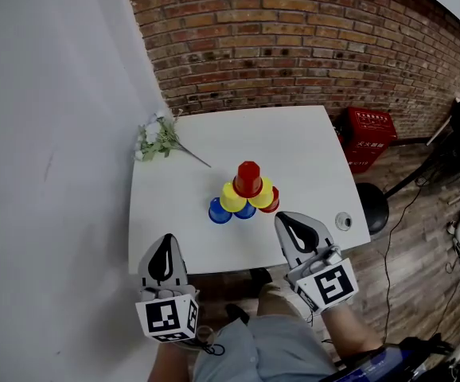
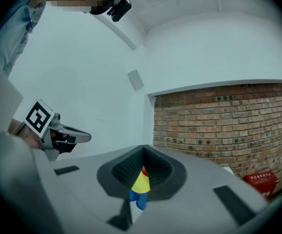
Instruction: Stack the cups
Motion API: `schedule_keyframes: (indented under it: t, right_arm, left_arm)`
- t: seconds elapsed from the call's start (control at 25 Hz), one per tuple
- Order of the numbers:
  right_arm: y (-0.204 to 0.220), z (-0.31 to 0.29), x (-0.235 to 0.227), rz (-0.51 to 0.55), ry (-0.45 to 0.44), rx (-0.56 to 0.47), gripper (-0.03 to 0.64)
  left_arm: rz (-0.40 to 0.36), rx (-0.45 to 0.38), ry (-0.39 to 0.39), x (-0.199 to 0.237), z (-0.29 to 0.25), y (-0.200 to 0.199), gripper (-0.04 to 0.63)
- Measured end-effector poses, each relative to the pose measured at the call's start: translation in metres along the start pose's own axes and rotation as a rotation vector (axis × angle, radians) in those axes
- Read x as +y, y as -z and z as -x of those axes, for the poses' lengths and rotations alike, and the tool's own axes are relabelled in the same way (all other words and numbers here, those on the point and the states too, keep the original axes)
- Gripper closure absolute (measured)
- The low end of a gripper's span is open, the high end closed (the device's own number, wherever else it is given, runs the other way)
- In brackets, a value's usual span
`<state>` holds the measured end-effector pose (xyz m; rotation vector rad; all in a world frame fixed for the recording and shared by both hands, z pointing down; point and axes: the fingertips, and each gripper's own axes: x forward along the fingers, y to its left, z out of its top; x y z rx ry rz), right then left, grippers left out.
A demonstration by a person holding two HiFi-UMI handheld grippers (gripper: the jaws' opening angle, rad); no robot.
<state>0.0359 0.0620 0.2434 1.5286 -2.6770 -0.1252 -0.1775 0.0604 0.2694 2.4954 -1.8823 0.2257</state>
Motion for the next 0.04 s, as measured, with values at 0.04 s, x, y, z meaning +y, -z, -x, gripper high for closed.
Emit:
schedule_keyframes:
  t: [0.04]
  right_arm:
    - [-0.0001,0.0,-0.0008,0.007,0.002,-0.003,0.612]
  left_arm:
    - [0.001,0.001,0.0,0.0001,-0.0001,0.0003,0.594]
